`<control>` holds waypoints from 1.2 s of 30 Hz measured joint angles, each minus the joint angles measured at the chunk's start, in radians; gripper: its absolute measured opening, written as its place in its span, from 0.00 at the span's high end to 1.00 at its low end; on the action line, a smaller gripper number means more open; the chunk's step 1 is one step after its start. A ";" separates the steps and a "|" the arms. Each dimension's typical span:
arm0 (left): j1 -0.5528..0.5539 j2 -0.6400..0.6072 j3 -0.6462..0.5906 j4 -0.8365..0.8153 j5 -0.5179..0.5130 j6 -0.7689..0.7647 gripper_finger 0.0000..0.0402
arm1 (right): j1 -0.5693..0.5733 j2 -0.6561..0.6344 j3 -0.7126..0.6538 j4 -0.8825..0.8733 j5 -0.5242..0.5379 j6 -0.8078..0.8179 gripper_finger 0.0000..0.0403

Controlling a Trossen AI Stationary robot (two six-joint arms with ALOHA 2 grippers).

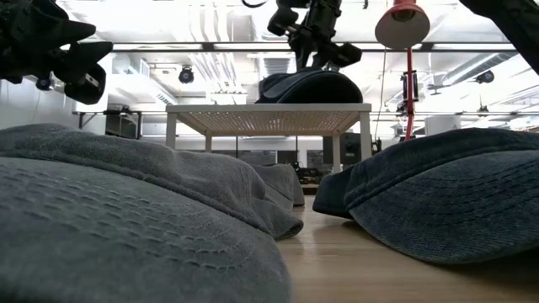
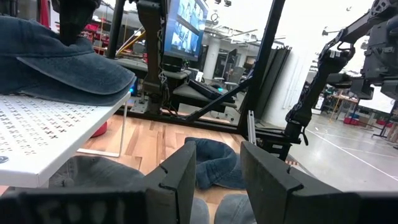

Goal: Pick & Place hat
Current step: Stack the right black cap on top of the black cap on the shelf, then stack the black cap on top of the black cap on the shelf

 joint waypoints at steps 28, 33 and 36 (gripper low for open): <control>0.000 0.000 0.000 0.000 0.000 0.000 0.68 | 0.011 -0.079 0.119 -0.094 -0.011 0.004 0.80; 0.000 0.000 0.000 0.000 0.000 0.000 0.68 | 0.066 -0.122 0.118 -0.094 -0.023 0.008 0.83; 0.000 0.000 0.000 0.000 0.000 0.000 0.68 | 0.116 -0.143 0.118 -0.093 -0.024 0.011 0.84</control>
